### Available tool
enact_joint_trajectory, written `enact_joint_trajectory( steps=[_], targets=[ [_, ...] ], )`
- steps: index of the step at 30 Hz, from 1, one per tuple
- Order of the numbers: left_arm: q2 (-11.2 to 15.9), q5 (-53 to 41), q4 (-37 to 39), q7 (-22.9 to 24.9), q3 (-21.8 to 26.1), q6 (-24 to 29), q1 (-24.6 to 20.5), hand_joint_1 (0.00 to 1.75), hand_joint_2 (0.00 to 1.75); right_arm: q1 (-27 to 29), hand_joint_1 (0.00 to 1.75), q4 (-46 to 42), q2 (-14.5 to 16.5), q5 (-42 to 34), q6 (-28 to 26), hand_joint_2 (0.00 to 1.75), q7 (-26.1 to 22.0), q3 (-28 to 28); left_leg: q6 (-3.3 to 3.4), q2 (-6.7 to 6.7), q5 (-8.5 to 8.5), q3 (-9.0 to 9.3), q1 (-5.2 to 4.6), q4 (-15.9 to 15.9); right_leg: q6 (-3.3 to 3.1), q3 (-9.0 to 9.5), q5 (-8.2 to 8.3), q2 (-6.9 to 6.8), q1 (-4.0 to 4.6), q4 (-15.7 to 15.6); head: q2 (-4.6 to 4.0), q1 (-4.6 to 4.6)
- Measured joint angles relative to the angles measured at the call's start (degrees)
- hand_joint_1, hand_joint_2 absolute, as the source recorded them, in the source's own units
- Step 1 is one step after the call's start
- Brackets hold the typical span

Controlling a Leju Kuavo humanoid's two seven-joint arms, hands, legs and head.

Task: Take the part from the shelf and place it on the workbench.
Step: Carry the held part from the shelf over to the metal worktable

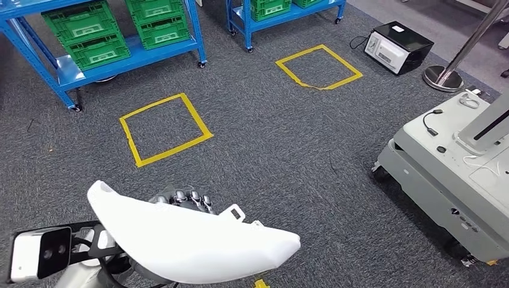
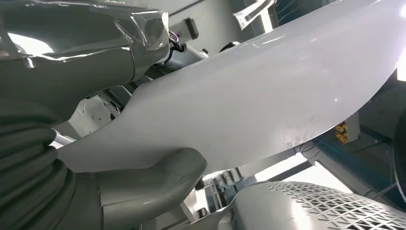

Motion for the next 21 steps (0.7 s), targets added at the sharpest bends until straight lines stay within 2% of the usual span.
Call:
enact_joint_trajectory(
  steps=[1,3,5,6,8,9,10,11,12,13,14,15,16,18,19,21],
  targets=[
    [0.0,-0.1,-0.1,-0.1,0.3,-0.1,0.1,1.73,1.75,0.1,0.00,0.1,-0.2,0.0,-0.3,0.00,0.0,0.3,0.27,0.16,-0.02,0.26,-0.25,-0.9,0.29,-0.04,0.06,-0.31,0.09,0.0,0.00,0.02],
    [0.1,-0.3,-0.4,-0.2,0.7,-0.2,0.4,1.73,1.75,0.1,0.00,0.6,-0.7,0.0,-1.0,0.00,0.0,1.0,1.03,-0.73,0.26,0.01,-0.50,-1.1,1.01,-0.05,0.21,-1.03,0.08,-0.2,0.00,0.03],
    [0.1,-0.4,-0.7,-0.3,1.1,-0.3,0.7,1.73,1.75,0.1,0.00,1.1,-1.2,0.0,-1.5,0.00,-0.1,1.6,1.94,-1.56,1.03,0.22,-0.34,-1.7,1.30,-0.70,-0.67,-0.93,-0.04,1.1,0.00,0.08],
    [0.0,-0.4,-0.8,-0.3,1.2,-0.3,0.9,1.73,1.75,0.1,0.00,1.4,-1.5,0.0,-1.7,0.00,-0.1,1.8,2.36,-1.93,1.42,0.30,-0.22,-2.0,1.17,-1.74,-1.94,-0.52,-0.07,3.3,0.00,0.14],
    [-0.1,-0.5,-0.8,-0.4,1.3,-0.3,1.2,1.73,1.75,0.2,0.00,1.9,-2.0,0.0,-2.0,0.00,-0.2,2.1,2.81,-2.75,1.87,-0.02,-0.25,-2.1,0.66,-5.26,-5.52,0.38,-0.11,11.2,0.00,0.26],
    [-0.1,-0.5,-0.8,-0.4,1.3,-0.3,1.4,1.73,1.75,0.3,0.00,2.1,-2.2,0.0,-2.0,0.00,-0.2,2.3,2.86,-3.25,1.98,-0.21,-0.32,-2.1,0.64,-6.89,-6.79,0.59,-0.11,14.8,0.00,0.31],
    [-0.1,-0.6,-0.8,-0.4,1.3,-0.3,1.6,1.73,1.75,0.4,0.00,2.3,-2.3,0.0,-2.1,0.00,-0.2,2.4,2.87,-3.78,2.08,-0.34,-0.39,-2.1,0.80,-7.78,-7.31,0.68,-0.12,16.9,0.00,0.31],
    [-0.1,-0.6,-0.8,-0.4,1.3,-0.3,1.8,1.73,1.75,0.4,0.00,2.5,-2.5,0.0,-2.1,0.00,-0.2,2.6,2.83,-4.36,2.14,-0.41,-0.43,-2.0,1.16,-7.42,-6.82,0.74,-0.13,16.4,0.00,0.32],
    [0.0,-0.6,-0.8,-0.4,1.3,-0.3,1.9,1.73,1.75,0.5,0.00,2.7,-2.6,0.1,-2.2,0.00,-0.3,2.7,2.77,-4.95,2.16,-0.43,-0.44,-1.9,1.61,-5.92,-5.54,0.92,-0.16,13.6,0.00,0.34],
    [0.0,-0.6,-0.8,-0.4,1.3,-0.3,1.9,1.73,1.75,0.5,0.00,2.8,-2.7,0.1,-2.3,0.00,-0.3,2.8,2.65,-5.54,2.13,-0.49,-0.44,-1.7,2.03,-3.68,-3.95,1.61,-0.25,9.3,0.00,0.37],
    [0.0,-0.6,-0.8,-0.4,1.3,-0.3,2.0,1.73,1.75,0.5,0.00,3.0,-2.9,0.1,-2.4,0.00,-0.3,2.9,2.44,-6.14,2.02,-0.68,-0.57,-1.4,2.15,-1.56,-2.68,2.48,-0.28,5.2,0.00,0.41],
    [-0.1,-0.6,-0.8,-0.4,1.3,-0.4,2.0,1.73,1.75,0.4,0.00,3.1,-3.0,0.1,-2.5,0.00,-0.3,2.9,2.18,-6.62,1.94,-0.93,-0.67,-1.0,2.01,-0.08,-1.85,3.08,-0.32,2.3,0.00,0.41],
    [0.0,-0.6,-0.8,-0.4,1.4,-0.4,2.0,1.73,1.75,0.4,0.00,3.3,-3.1,0.1,-2.6,0.00,-0.3,3.0,1.88,-7.04,1.90,-1.21,-0.74,-0.8,1.68,0.63,-1.53,3.48,-0.27,0.8,0.00,0.41],
    [0.0,-0.6,-0.8,-0.5,1.4,-0.5,2.1,1.73,1.75,0.4,0.00,3.6,-3.1,0.1,-2.8,0.00,-0.4,3.2,1.32,-7.77,2.02,-1.63,-0.63,-0.6,0.89,0.71,-1.37,2.75,-0.16,0.6,0.00,0.40],
    [0.0,-0.6,-0.8,-0.5,1.4,-0.5,2.1,1.73,1.75,0.4,0.00,3.7,-3.2,0.1,-2.9,0.00,-0.5,3.4,1.05,-7.62,1.87,-1.81,-0.56,-0.4,0.59,0.71,-1.26,2.33,-0.18,0.5,0.00,0.41],
    [0.1,-0.6,-0.8,-0.7,1.5,-0.5,2.1,1.73,1.75,0.4,0.00,4.0,-3.3,0.1,-3.1,0.00,-0.6,3.7,0.43,-5.74,-0.07,-3.21,-0.47,2.4,-0.10,0.73,-1.12,1.38,-0.39,0.4,0.00,0.11]
  ],
)
